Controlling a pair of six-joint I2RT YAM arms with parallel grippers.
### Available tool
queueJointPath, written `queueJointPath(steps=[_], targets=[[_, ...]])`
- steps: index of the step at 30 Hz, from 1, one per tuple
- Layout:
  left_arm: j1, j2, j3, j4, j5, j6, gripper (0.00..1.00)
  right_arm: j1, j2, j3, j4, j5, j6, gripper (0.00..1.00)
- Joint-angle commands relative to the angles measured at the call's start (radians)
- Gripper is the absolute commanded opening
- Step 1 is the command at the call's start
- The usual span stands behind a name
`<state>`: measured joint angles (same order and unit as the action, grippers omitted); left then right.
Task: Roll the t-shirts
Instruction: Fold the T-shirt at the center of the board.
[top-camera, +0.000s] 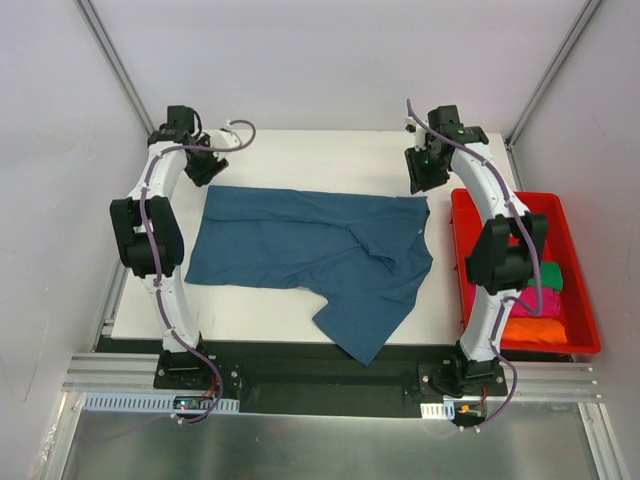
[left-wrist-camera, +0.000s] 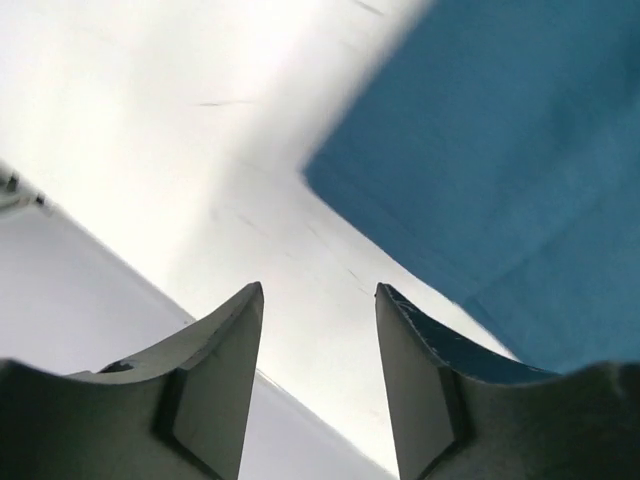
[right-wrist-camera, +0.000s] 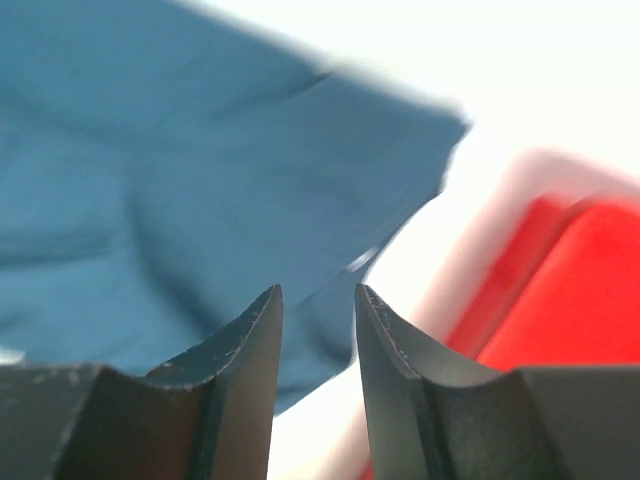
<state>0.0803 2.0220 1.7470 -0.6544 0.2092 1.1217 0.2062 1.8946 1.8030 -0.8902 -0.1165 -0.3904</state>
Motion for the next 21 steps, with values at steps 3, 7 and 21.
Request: queueJointPath(steps=[3, 7, 21], targets=[[0.01, 0.15, 0.23, -0.083, 0.021, -0.436, 0.5, -0.053, 0.253, 0.249, 0.025, 0.141, -0.139, 0.37], [0.009, 0.202, 0.282, -0.102, 0.035, -0.523, 0.5, -0.062, 0.379, 0.356, 0.042, 0.19, -0.208, 0.37], [0.01, 0.284, 0.327, -0.136, 0.05, -0.642, 0.5, -0.077, 0.501, 0.372, 0.005, 0.222, -0.271, 0.37]])
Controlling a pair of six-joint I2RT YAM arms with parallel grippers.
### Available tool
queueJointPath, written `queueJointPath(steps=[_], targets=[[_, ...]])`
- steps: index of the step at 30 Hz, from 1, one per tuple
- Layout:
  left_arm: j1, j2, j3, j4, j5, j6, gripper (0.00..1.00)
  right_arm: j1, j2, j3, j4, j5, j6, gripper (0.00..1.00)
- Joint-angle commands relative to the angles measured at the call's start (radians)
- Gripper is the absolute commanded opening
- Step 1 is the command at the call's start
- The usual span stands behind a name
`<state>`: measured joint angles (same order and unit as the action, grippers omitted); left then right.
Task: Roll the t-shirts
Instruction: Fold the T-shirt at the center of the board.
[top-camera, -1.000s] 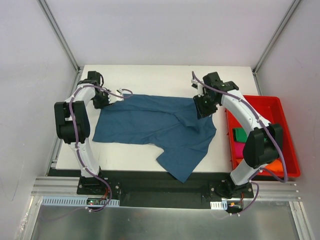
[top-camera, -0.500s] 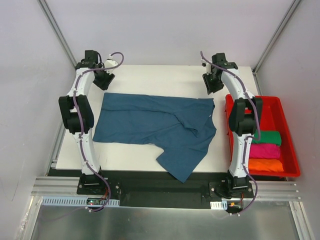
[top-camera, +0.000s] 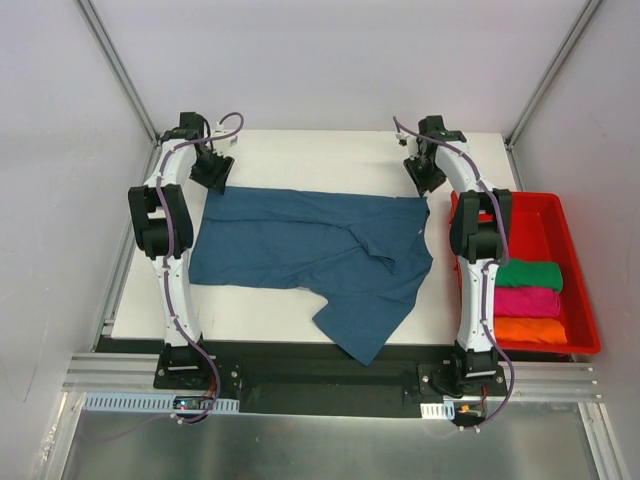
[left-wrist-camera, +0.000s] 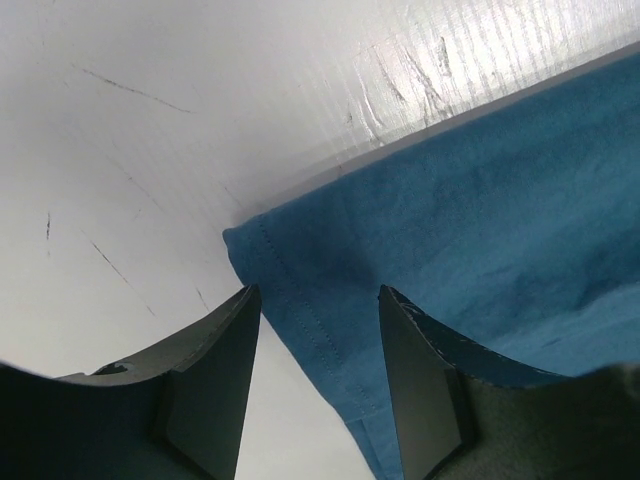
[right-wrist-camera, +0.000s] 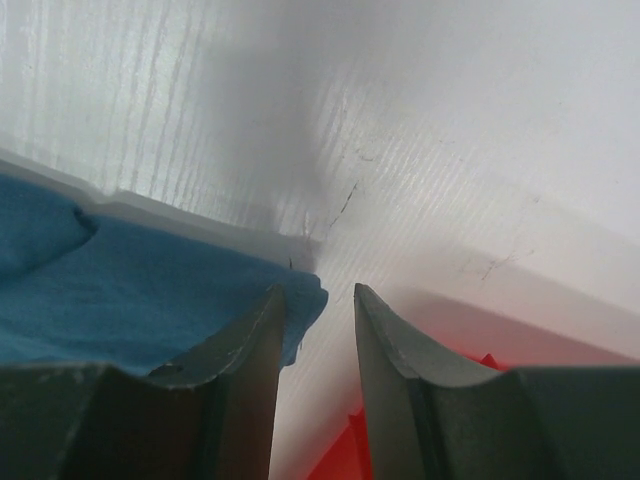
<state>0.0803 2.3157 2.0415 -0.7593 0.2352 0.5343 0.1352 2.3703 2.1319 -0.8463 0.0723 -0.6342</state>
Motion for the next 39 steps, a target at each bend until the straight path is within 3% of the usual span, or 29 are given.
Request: queueJointPath(steps=[1, 10, 17, 18, 26, 30, 35, 39], targets=[[0.01, -0.01, 0.031, -0.031, 0.024, -0.056, 0.5, -0.006, 0.049, 0.049, -0.045, 0.035, -0.031, 0.37], [0.01, 0.002, 0.043, -0.037, -0.019, -0.045, 0.51, -0.008, 0.124, 0.103, -0.129, 0.009, -0.028, 0.37], [0.03, 0.047, 0.137, -0.037, -0.03, -0.166, 0.6, -0.022, 0.156, 0.103, -0.169, -0.029, 0.008, 0.1], [0.032, 0.048, 0.143, -0.037, -0.027, -0.175, 0.62, -0.028, 0.156, 0.102, -0.171, -0.046, 0.014, 0.01], [0.059, 0.082, 0.213, -0.038, 0.021, -0.241, 0.72, -0.034, 0.077, 0.068, -0.07, -0.063, 0.048, 0.01], [0.065, 0.106, 0.232, -0.052, 0.104, -0.231, 0.68, -0.032, 0.037, 0.023, -0.013, -0.063, 0.053, 0.01], [0.065, 0.131, 0.243, -0.072, 0.108, -0.209, 0.51, -0.031, 0.047, 0.043, -0.045, -0.065, 0.06, 0.01], [0.07, 0.131, 0.218, -0.095, 0.121, -0.189, 0.5, -0.031, 0.037, 0.026, -0.046, -0.063, 0.073, 0.01]])
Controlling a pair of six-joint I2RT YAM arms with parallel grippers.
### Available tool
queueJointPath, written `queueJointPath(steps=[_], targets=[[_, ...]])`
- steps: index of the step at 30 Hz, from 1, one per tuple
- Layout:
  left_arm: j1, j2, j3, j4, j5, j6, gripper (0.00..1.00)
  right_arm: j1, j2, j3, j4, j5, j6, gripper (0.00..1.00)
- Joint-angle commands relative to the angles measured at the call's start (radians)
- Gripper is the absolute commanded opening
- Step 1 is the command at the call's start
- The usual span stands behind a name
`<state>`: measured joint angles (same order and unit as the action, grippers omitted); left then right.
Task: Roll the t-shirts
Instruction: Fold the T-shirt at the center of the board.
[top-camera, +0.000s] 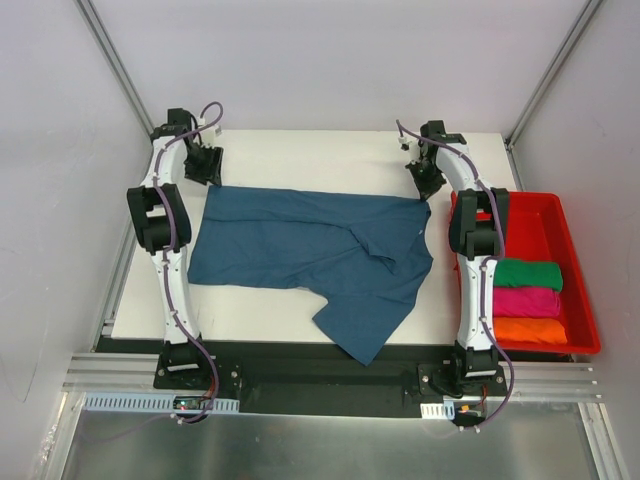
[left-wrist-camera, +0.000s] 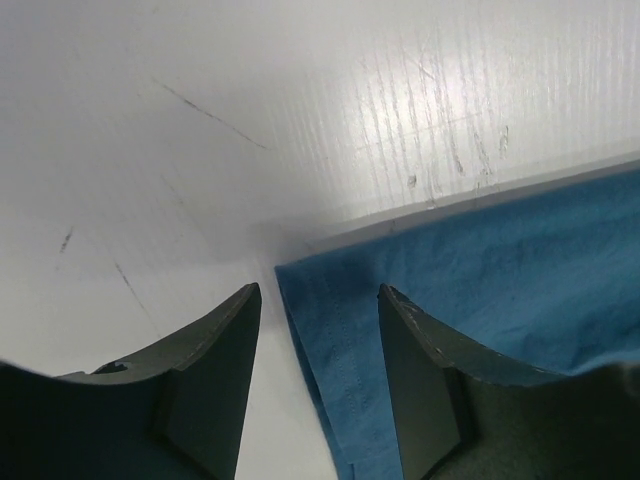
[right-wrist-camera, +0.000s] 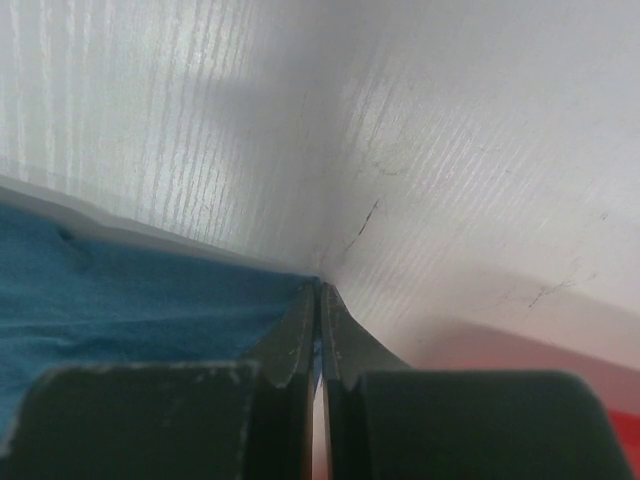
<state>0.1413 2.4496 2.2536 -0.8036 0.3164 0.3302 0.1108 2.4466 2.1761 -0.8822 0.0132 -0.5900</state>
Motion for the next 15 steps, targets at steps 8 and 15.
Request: queueJointPath(steps=[8, 15], targets=[[0.007, 0.06, 0.041, -0.066, 0.004, 0.029, 0.46, 0.007, -0.047, -0.03, -0.018, -0.004, 0.029, 0.01], [0.007, 0.11, 0.113, -0.109, -0.011, 0.024, 0.34, 0.01, -0.049, -0.039, -0.018, 0.002, 0.021, 0.01]])
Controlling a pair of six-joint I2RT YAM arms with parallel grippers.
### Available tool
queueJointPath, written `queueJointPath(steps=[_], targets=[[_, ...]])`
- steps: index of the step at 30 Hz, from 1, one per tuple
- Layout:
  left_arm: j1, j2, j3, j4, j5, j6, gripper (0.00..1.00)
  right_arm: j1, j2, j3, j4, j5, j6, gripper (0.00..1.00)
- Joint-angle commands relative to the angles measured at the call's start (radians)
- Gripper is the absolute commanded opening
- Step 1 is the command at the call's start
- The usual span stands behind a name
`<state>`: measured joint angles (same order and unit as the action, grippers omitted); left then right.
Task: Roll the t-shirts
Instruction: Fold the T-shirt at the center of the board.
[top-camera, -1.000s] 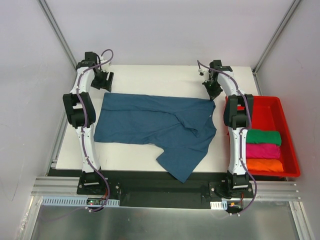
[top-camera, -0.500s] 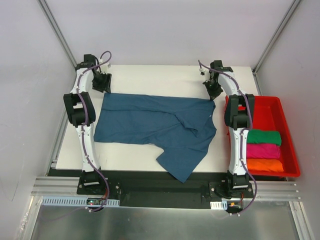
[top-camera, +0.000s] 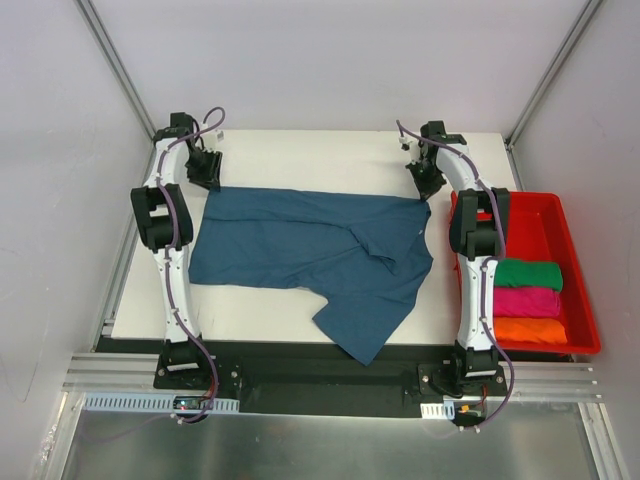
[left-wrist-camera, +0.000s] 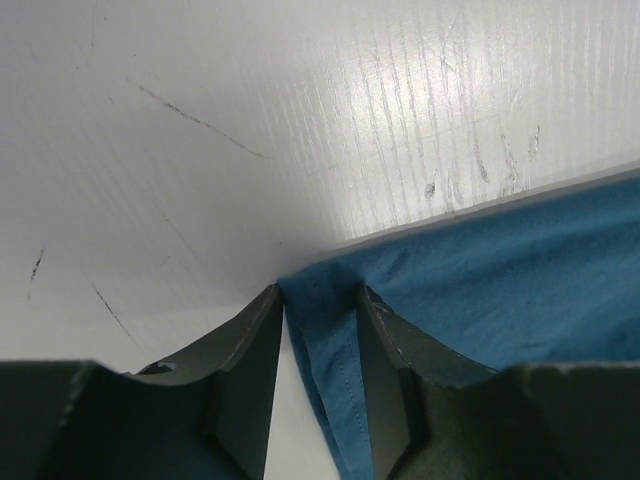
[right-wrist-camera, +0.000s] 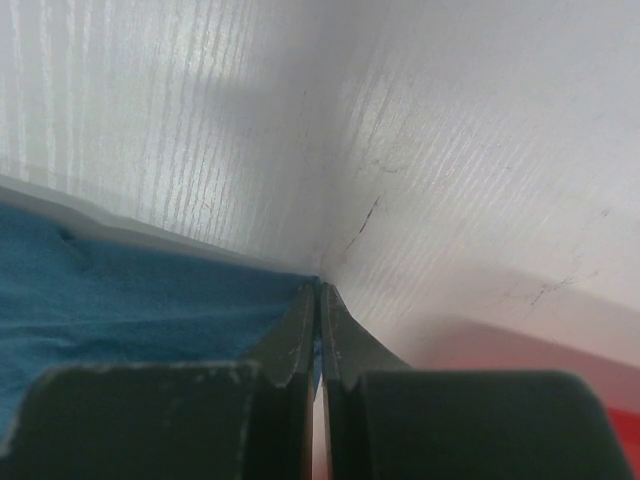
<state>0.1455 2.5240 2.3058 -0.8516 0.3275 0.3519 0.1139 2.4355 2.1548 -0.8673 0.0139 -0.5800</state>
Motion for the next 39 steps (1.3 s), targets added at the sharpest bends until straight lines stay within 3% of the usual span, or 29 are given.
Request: queueJointPath(steps=[1, 5, 6, 7, 10, 20, 28, 39], targets=[[0.005, 0.042, 0.07, -0.067, -0.028, 0.001, 0.33, 0.009, -0.032, -0.018, -0.032, 0.0, 0.008, 0.01], [0.0, 0.062, 0.11, -0.095, -0.015, 0.016, 0.27, 0.018, -0.02, -0.023, -0.032, 0.009, -0.004, 0.01], [-0.001, 0.059, 0.109, -0.096, -0.012, 0.021, 0.23, 0.018, -0.016, -0.024, -0.029, 0.011, -0.006, 0.01], [-0.003, 0.059, 0.107, -0.096, -0.008, 0.024, 0.11, 0.018, -0.013, -0.023, -0.026, 0.015, -0.006, 0.01], [-0.003, 0.042, 0.095, -0.093, 0.015, 0.038, 0.0, 0.017, -0.001, -0.006, -0.016, 0.04, -0.012, 0.01], [0.011, -0.217, 0.101, -0.08, 0.028, 0.024, 0.0, -0.029, -0.145, 0.089, 0.1, 0.041, -0.006, 0.01], [0.006, -0.514, 0.014, -0.076, 0.087, 0.032, 0.0, -0.049, -0.433, -0.07, 0.296, 0.038, -0.037, 0.01], [0.002, -0.898, -0.144, -0.057, 0.088, 0.012, 0.0, -0.06, -0.843, -0.263, 0.409, 0.04, -0.04, 0.01]])
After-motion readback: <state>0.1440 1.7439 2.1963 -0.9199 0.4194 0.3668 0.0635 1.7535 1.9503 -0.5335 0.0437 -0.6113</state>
